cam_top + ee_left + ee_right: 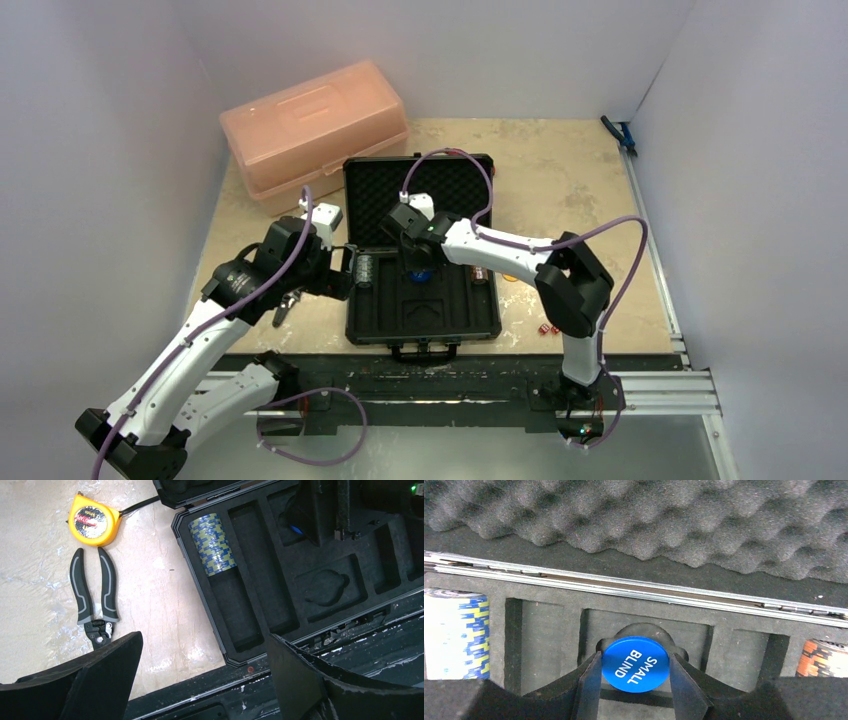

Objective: Pack up texas hold em set

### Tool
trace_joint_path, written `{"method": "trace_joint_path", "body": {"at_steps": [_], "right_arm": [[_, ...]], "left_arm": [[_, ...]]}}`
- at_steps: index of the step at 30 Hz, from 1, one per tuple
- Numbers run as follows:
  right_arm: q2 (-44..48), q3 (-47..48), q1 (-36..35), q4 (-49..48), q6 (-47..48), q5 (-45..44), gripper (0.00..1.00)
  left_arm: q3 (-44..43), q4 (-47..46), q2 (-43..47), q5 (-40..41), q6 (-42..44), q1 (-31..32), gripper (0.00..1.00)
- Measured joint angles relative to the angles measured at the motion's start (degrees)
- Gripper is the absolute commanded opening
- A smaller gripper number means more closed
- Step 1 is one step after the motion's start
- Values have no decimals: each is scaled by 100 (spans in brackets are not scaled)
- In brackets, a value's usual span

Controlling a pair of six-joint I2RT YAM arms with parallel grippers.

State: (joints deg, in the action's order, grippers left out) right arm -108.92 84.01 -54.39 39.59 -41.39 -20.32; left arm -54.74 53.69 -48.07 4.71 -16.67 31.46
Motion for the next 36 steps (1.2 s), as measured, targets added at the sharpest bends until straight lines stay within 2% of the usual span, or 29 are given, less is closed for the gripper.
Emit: {"method": "trace_joint_path", "body": {"at_steps": [27,36], "right_arm": [[-251,4,-46,-61,160,-472,0],[-256,-13,-66,-103,205,-378,0]], "left_arm": [[0,0,-2,-2,2,0,94],[0,0,-9,-2,0,0,94]]}}
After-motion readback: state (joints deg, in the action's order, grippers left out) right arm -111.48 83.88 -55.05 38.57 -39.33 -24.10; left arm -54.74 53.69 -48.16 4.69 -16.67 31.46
